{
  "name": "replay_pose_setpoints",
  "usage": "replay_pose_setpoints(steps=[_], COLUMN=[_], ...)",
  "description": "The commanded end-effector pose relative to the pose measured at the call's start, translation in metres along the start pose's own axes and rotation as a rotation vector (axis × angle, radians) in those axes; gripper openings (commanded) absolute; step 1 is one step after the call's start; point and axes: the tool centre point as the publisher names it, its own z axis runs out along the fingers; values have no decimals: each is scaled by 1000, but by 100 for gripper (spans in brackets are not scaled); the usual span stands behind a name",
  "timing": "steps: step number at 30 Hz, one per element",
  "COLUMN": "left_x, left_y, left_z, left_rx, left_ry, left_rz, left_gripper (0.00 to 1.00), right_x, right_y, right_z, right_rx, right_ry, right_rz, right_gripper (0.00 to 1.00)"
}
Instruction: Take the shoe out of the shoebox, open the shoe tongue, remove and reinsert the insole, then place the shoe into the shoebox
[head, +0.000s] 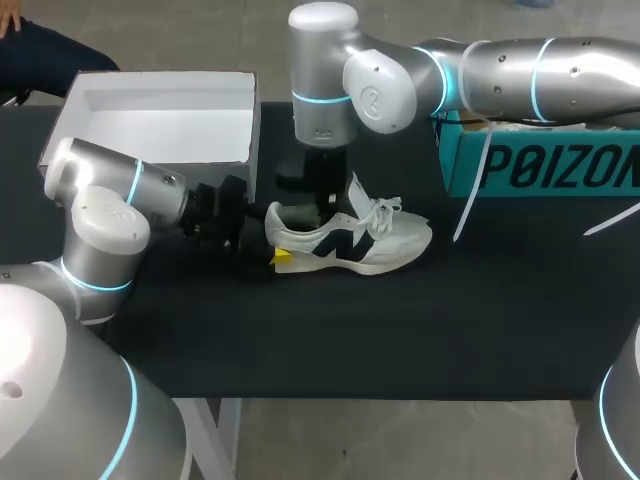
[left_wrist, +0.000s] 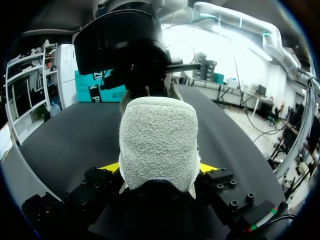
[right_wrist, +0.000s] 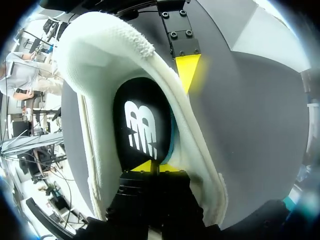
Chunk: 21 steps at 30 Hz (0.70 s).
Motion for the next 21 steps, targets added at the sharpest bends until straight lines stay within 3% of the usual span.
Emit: replay_pose_setpoints(steps=[1, 17, 21], left_x=[-3, -3, -3], left_y=[-2, -2, -2], left_z=[3, 3, 3], left_rx=[-3, -3, -3], left_ry=[-1, -1, -1], left_rz=[-2, -2, -2], left_gripper=[0, 0, 0], right_x=[8, 18, 17], right_y=[0, -6, -6], right_z=[39, -53, -65], right_rx=[-12, -103, -102], right_ry=[-29, -252, -274], right_rz=[13, 59, 44], right_gripper=[0, 0, 0])
